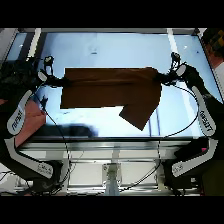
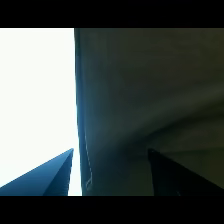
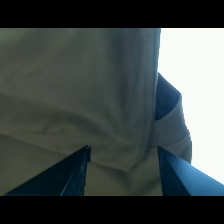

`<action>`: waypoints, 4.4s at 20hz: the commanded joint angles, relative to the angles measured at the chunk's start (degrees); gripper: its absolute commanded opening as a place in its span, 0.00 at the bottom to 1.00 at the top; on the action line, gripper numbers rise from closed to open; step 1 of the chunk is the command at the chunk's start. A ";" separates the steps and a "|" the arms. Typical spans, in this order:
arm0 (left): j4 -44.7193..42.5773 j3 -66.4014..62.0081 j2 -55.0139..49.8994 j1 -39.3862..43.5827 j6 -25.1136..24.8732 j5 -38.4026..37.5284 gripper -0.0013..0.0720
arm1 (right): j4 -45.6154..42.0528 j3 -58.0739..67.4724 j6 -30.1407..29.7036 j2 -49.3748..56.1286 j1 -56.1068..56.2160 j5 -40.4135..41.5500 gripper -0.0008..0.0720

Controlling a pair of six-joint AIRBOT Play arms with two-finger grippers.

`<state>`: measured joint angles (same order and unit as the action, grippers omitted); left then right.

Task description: Fold the clothes and pants, and hang the long-sleeved shirts on hangers.

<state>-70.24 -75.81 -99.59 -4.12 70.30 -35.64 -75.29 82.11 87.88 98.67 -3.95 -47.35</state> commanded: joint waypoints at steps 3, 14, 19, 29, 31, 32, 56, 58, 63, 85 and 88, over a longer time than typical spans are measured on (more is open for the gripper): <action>-0.92 -0.04 5.88 -0.81 0.22 -1.60 0.75 | -2.19 1.22 -0.07 -3.93 0.00 -5.33 0.67; -3.21 0.00 19.56 -16.90 -5.51 -26.82 0.50 | 0.76 -4.81 -13.99 -14.40 -15.08 -37.29 0.61; 1.55 0.02 19.37 -17.29 -6.25 -28.48 0.51 | 17.07 -19.61 -17.09 -14.51 -16.24 -36.13 0.61; 3.45 0.02 19.37 -17.29 -6.23 -28.28 0.51 | 21.57 -38.66 -18.14 -15.43 -4.81 -15.43 0.61; 3.45 0.02 19.37 -17.29 -6.23 -28.28 0.51 | 24.04 -40.92 -18.14 -16.52 -3.23 -11.45 0.61; 3.45 0.02 19.37 -17.29 -6.23 -28.28 0.51 | 25.14 -41.94 -18.16 -17.25 -2.45 -9.18 0.61; 3.45 0.02 19.37 -17.29 -6.25 -27.56 0.51 | 31.74 -56.46 -5.42 -33.59 -0.33 13.64 0.43; 3.45 0.02 19.37 -17.29 -6.25 -27.08 0.51 | 33.24 -56.46 -5.44 -33.62 -0.28 15.91 0.43; 3.45 0.02 19.37 -17.29 -6.25 -26.27 0.51 | 33.70 -56.46 -5.44 -33.05 -0.28 17.05 0.43; 2.60 0.15 19.37 -17.53 -6.23 -27.12 0.51 | 34.49 -56.39 -8.48 -37.97 6.38 19.82 0.03; 3.06 1.73 19.37 -19.15 -6.21 -27.17 0.51 | 34.49 -56.41 -8.46 -41.48 6.38 19.39 0.03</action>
<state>-67.40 -75.11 -80.27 -22.22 64.07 -62.48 -40.77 25.65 79.50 60.05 2.39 -27.66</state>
